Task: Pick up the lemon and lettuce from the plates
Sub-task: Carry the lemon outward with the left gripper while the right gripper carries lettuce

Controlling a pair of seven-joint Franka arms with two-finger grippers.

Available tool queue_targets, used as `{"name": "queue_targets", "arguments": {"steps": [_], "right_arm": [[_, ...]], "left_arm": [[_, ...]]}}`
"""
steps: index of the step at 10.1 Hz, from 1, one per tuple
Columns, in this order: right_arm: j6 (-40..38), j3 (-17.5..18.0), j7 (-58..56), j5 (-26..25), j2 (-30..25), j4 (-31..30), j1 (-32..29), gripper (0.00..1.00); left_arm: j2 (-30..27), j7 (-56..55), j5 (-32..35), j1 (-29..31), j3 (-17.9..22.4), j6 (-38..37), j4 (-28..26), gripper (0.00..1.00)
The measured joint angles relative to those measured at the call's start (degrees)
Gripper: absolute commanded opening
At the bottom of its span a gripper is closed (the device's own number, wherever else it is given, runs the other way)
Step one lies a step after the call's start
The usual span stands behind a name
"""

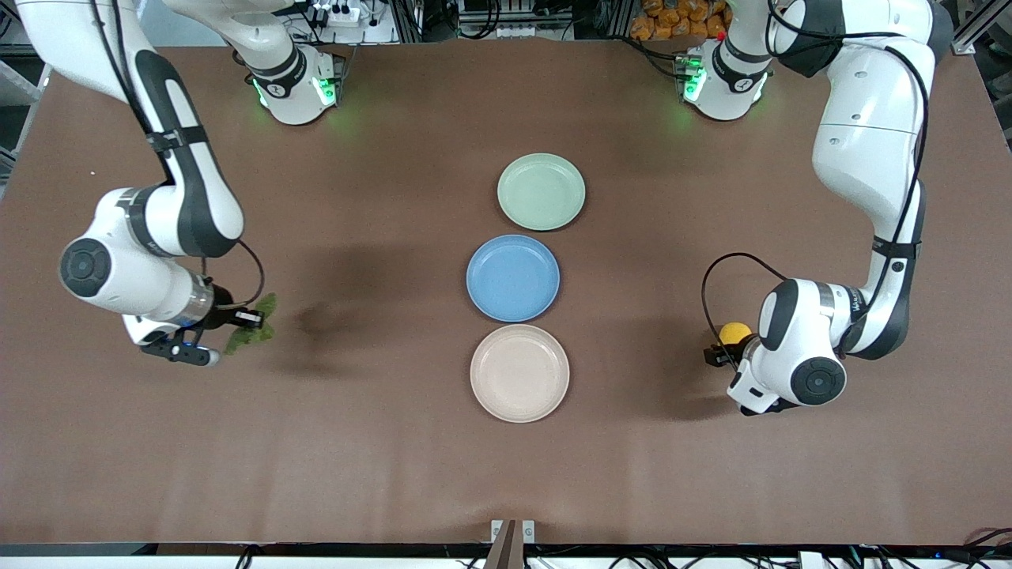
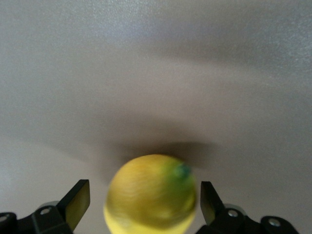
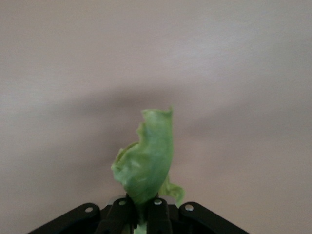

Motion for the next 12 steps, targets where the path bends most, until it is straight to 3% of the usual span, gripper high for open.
{"name": "queue_targets", "arguments": {"steps": [2,3,4,5,12], "right_arm": [[0.10,0.01,-4.77,-0.93,0.11,-0.11,-2.93,0.17],[0.30,0.02,-5.30,-1.05,0.37,-0.05,-3.36,0.25],[0.71,0.05,-5.32,-1.19,1.02,0.16,-3.78,0.70],[1.15,0.04,-5.32,-1.21,2.11,0.55,-4.65,1.00],[0.59,0.16,-5.37,-1.32,2.86,1.44,-6.41,1.00]], "left_arm": [[-0.23,0.00,0.13,-0.03,-0.01,-0.18,0.52,1.00],[-0.53,0.00,0.29,-0.04,-0.01,-0.61,0.79,1.00],[-1.07,0.00,0.52,-0.08,-0.02,-1.48,0.91,1.00],[-1.85,0.00,1.01,-0.12,-0.03,-2.69,0.93,1.00],[-9.08,6.30,1.91,1.98,0.10,-5.76,1.77,1.00]]}}
